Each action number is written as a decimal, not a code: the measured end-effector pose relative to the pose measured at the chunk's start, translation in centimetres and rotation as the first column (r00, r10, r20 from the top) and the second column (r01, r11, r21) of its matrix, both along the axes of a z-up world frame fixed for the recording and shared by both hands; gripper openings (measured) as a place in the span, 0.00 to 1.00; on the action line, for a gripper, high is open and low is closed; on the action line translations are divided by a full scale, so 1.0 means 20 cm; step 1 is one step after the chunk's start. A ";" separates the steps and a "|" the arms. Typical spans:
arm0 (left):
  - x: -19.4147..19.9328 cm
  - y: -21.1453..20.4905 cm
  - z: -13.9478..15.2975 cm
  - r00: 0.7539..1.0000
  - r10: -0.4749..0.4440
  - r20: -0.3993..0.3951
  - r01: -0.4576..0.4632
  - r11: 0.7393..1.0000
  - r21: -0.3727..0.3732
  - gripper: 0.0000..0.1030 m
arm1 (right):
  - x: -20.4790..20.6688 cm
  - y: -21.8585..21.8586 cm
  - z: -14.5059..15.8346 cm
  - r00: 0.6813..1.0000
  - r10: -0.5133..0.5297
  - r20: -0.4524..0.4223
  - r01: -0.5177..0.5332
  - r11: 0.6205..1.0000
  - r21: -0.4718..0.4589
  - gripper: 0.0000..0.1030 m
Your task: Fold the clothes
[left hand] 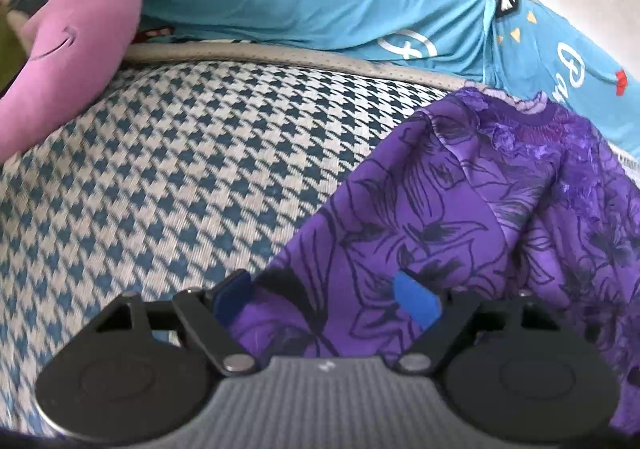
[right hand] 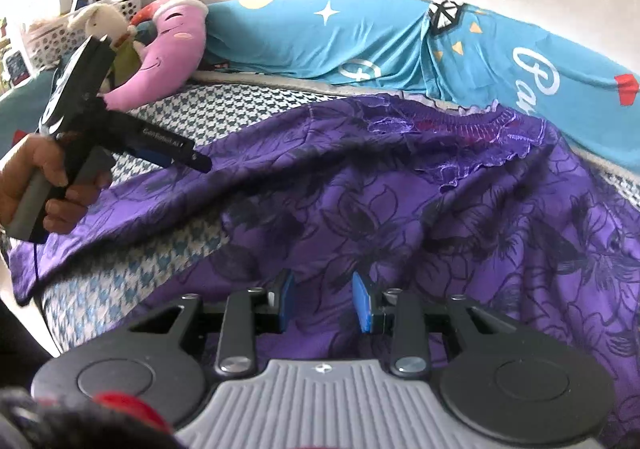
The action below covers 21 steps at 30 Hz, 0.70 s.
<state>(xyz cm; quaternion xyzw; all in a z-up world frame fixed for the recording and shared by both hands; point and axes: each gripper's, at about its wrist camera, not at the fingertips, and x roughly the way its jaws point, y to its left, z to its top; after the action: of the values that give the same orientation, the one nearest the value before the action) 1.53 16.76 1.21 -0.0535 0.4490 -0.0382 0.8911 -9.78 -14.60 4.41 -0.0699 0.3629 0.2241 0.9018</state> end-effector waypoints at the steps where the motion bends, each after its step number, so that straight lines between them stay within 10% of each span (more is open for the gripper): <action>1: 0.02 0.00 -0.01 1.000 -0.014 -0.001 0.014 1.000 0.004 0.79 | 0.02 0.00 -0.01 1.000 -0.007 -0.005 0.007 1.000 0.002 0.31; 14: 0.13 -0.05 -0.04 0.988 -0.150 0.036 0.149 0.989 0.019 0.89 | 0.09 -0.01 -0.05 0.999 -0.013 -0.049 0.013 1.000 0.001 0.31; 21: 0.15 -0.10 -0.03 0.980 -0.197 0.042 0.196 0.980 0.027 0.48 | 0.08 0.01 -0.05 0.999 0.011 -0.042 -0.011 1.000 -0.009 0.31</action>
<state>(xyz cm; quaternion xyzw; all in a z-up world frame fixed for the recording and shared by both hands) 4.55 14.75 0.69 0.0022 0.4323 -0.1220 0.8934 -8.20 -14.48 3.49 -0.0713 0.3825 0.2288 0.8923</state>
